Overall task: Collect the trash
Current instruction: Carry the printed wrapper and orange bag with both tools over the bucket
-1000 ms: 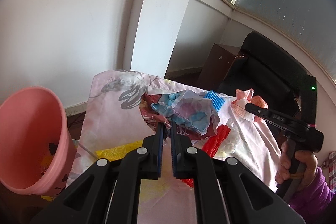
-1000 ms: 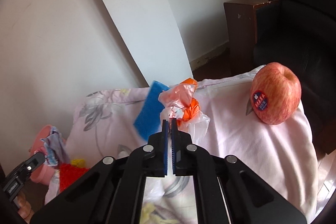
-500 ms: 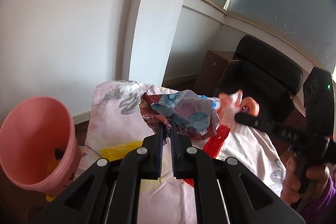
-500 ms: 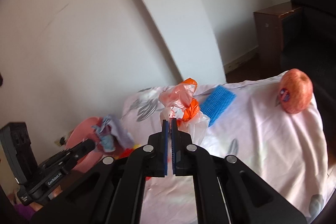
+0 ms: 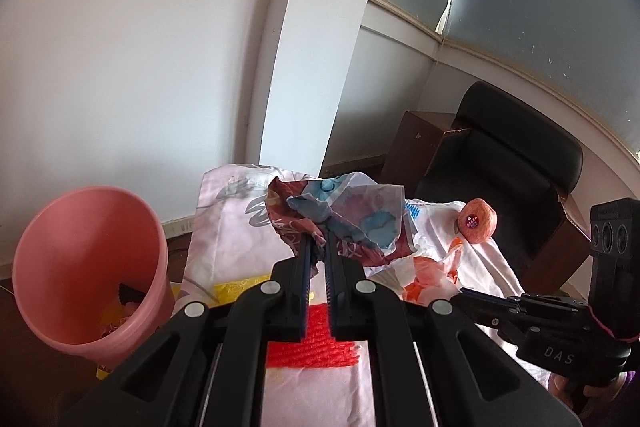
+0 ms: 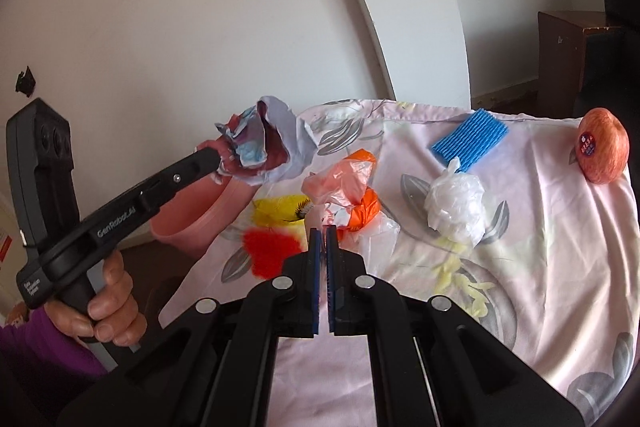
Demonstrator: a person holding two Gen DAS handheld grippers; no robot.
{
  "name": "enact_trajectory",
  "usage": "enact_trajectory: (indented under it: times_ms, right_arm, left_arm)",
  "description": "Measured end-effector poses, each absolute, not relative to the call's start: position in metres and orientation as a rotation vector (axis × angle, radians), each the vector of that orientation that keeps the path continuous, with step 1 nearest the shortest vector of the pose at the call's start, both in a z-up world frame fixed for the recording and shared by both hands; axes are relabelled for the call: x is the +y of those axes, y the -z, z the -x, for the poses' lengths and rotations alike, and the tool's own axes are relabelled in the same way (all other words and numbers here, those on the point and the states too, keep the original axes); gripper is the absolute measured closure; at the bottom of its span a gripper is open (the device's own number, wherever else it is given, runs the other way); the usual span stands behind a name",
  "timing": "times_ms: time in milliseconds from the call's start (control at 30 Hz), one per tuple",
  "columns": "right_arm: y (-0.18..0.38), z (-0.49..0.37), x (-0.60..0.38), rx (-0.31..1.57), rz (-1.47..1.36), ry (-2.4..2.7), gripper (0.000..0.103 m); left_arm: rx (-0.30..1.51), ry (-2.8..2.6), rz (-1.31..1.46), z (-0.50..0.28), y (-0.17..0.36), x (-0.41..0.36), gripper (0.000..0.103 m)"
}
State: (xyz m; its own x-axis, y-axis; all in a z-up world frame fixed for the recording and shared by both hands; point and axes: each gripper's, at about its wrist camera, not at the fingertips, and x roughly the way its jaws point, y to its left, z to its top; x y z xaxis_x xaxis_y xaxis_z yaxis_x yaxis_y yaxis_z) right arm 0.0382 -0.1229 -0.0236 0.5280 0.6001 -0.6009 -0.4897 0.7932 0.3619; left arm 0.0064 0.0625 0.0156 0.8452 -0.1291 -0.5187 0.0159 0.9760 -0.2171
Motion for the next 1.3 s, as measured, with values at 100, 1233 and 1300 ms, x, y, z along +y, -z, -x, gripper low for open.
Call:
enact_trajectory:
  times_ms: [100,1233,1300]
  right_arm:
    - [0.023,-0.038,-0.128,0.772,-0.165,-0.649,0.100]
    - [-0.003,-0.064,0.027,0.723,-0.103,-0.948,0.100]
    - [-0.001,-0.066,0.043,0.726,-0.091,-0.967,0.100]
  left_arm:
    - [0.551,0.062,0.206,-0.002,-0.019,0.065,0.097]
    - [0.506,-0.360,0.275,0.068,-0.010,0.213,0.097]
    - [0.514,-0.379,0.281,0.071,-0.006,0.223,0.097]
